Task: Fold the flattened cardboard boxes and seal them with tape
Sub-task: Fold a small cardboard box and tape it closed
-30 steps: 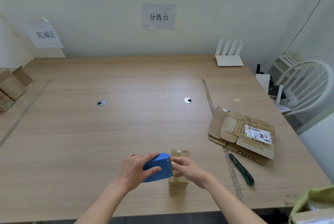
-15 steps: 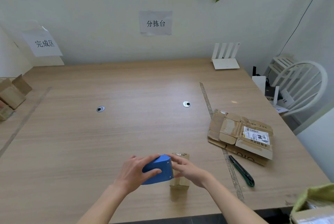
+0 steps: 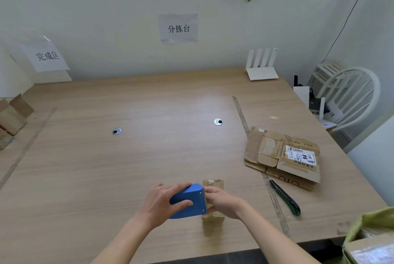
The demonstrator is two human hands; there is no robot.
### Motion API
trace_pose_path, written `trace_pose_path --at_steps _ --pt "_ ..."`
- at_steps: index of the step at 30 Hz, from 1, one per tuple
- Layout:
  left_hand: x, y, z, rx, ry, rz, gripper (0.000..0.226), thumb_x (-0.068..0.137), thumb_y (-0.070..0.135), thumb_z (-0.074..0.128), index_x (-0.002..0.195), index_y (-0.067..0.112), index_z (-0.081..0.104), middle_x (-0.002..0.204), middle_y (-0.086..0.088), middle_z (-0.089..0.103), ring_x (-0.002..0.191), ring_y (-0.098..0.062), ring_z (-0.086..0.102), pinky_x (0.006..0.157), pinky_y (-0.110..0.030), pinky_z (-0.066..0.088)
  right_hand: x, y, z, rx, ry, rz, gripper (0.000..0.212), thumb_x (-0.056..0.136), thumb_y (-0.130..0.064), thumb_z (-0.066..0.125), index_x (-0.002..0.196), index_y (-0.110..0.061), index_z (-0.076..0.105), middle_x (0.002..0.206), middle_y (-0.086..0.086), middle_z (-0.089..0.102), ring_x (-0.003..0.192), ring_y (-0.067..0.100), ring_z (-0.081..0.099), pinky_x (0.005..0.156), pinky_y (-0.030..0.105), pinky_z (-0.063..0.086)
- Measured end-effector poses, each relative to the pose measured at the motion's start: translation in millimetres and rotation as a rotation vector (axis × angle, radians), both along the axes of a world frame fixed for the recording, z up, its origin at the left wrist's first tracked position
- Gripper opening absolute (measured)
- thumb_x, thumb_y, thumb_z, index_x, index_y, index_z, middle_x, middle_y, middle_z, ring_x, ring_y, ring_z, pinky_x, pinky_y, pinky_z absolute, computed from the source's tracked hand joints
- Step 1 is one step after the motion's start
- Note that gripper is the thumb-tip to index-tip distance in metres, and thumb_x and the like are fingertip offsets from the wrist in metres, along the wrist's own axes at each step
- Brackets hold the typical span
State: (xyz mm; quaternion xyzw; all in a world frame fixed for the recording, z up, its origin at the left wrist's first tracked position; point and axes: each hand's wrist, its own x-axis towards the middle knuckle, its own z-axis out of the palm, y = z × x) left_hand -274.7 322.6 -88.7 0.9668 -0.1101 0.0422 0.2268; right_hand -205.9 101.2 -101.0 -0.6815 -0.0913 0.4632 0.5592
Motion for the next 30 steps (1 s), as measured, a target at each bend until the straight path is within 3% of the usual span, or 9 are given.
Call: trace_pose_path --at_steps 6,10,13,15,20,24,30 --pt "0 3 7 0.012 0.013 -0.018 0.063 0.088 0.079 0.034 0.133 0.042 0.055 0.105 0.023 0.070 0.076 0.008 0.051 0.079 -0.016 0.038 -2 -3 -6 0.001 -0.035 -0.014 0.032 0.103 -0.044 0.054 0.132 -0.034 0.063 0.125 -0.007 0.070 0.118 0.014 0.065 0.104 0.047 0.053" --pt "-3 3 10 0.036 0.035 -0.035 0.064 0.086 0.080 0.032 0.135 0.044 0.052 0.106 0.025 0.068 0.075 0.014 0.046 0.082 -0.016 0.038 -4 -6 -11 0.015 -0.064 -0.077 0.030 0.101 -0.037 0.060 0.126 -0.021 0.066 0.121 0.002 0.072 0.115 0.021 0.067 0.097 0.046 0.054" --pt "-5 0 15 0.042 0.054 -0.049 0.061 0.085 0.076 0.038 0.138 0.046 0.049 0.101 0.031 0.056 0.085 0.022 0.042 0.081 -0.010 0.034 -5 -9 -14 0.016 -0.071 -0.114 0.030 0.099 -0.032 0.064 0.121 -0.012 0.065 0.120 0.011 0.071 0.114 0.026 0.067 0.094 0.047 0.055" --pt "-6 -1 14 0.027 0.048 -0.063 0.060 0.087 0.073 0.042 0.139 0.044 0.049 0.102 0.026 0.060 0.089 0.023 0.041 0.083 -0.010 0.033 -5 -11 -14 0.019 -0.074 -0.128 0.031 0.098 -0.031 0.066 0.121 -0.010 0.064 0.120 0.013 0.070 0.111 0.028 0.068 0.093 0.048 0.055" --pt "-4 1 3 0.031 -0.029 -0.097 0.058 0.085 0.064 0.055 0.139 0.045 0.045 0.104 0.022 0.066 0.096 0.012 0.048 0.095 -0.009 0.024 -6 -17 -6 0.040 -0.139 -0.171 0.031 0.093 -0.029 0.072 0.123 -0.022 0.065 0.119 0.005 0.071 0.105 0.016 0.069 0.086 0.038 0.057" --pt "1 10 -2 0.112 -0.189 -0.222 0.059 0.089 0.058 0.054 0.140 0.028 0.052 0.108 0.019 0.064 0.093 -0.003 0.057 0.100 -0.020 0.033 -7 -28 3 0.036 -0.271 -0.227 0.035 0.089 -0.033 0.077 0.122 -0.031 0.066 0.117 0.000 0.068 0.102 0.015 0.069 0.080 0.025 0.057" --pt "13 14 0 0.142 -0.326 -0.267 0.046 0.095 0.050 0.049 0.128 0.019 0.060 0.112 0.010 0.066 0.094 -0.011 0.063 0.108 -0.028 0.035 0 -34 13 -0.004 -0.442 -0.228 0.030 0.090 -0.038 0.074 0.120 -0.037 0.066 0.112 -0.009 0.069 0.099 0.006 0.068 0.083 0.023 0.058"
